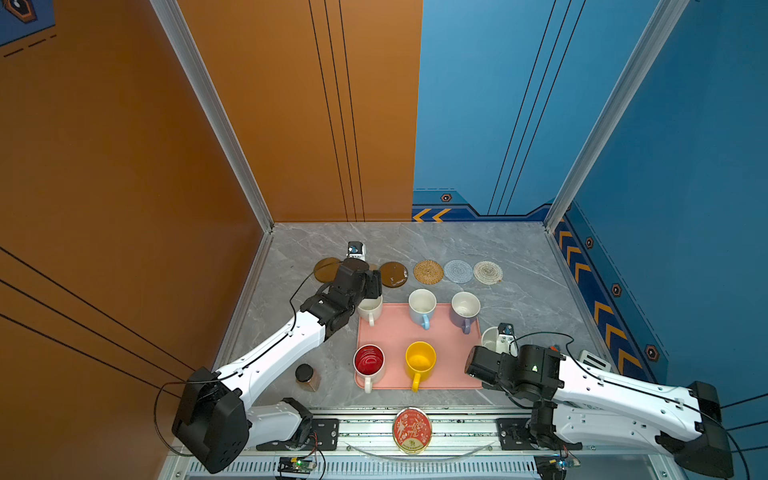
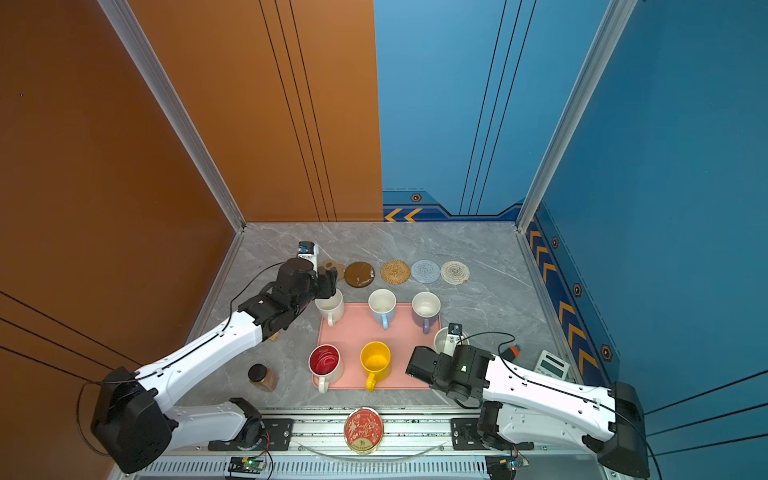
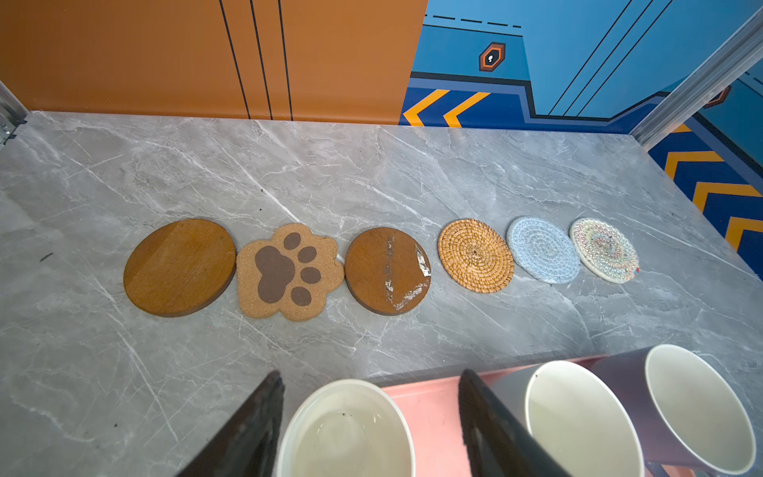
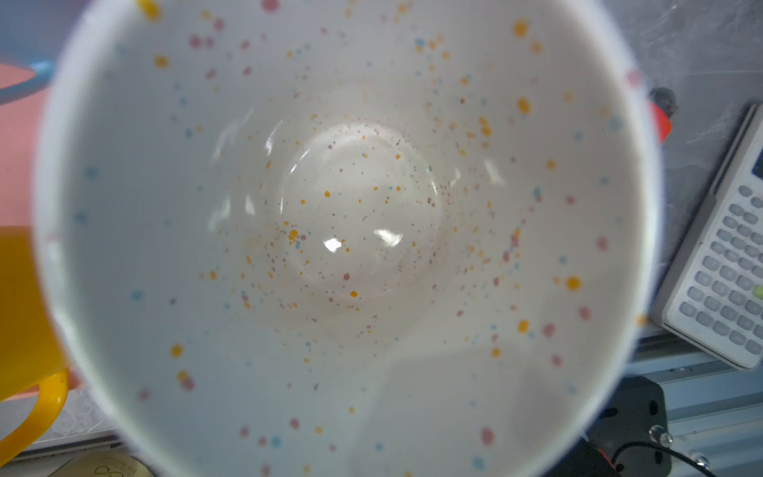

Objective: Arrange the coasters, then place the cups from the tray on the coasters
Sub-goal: 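Lift the speckled mug and carry it toward the multicolour woven coaster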

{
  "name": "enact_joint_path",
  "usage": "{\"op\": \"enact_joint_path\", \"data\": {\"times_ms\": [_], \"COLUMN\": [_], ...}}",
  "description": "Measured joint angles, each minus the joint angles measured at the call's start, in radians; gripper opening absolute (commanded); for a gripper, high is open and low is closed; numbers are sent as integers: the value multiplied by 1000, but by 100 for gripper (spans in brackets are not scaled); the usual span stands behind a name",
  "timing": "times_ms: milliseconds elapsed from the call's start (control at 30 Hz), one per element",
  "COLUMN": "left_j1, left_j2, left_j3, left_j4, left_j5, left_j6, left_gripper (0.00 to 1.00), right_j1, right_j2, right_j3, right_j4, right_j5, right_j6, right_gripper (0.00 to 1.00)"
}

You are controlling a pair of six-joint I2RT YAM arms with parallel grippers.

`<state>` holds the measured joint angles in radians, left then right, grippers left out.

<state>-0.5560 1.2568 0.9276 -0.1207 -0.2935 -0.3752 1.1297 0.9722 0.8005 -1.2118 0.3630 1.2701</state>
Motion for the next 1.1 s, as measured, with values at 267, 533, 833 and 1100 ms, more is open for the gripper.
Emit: {"op": "enact_joint_path", "data": {"times_ms": [267,533,833,1100], "left_j1": [4,9,34,47], "left_j2": [0,0,12,13], "left_j3": [-6,-6,-7,-10], "left_j4": [1,2,1,1], "left_j5": [4,7,7,10], "left_j6": [0,0,0,0], "left_gripper": [68,68,68,68], "right_j1": [-185,-394,-671,-818], "right_j2": [-24,9,148,365], "right_j3": [32,74,113,240], "right_j4": [-10,27,184,352], "right_j5": [0,-26,-95,-146], "right_j6": [-156,-377,-650,-827], "right_gripper": [0,0,0,0]}}
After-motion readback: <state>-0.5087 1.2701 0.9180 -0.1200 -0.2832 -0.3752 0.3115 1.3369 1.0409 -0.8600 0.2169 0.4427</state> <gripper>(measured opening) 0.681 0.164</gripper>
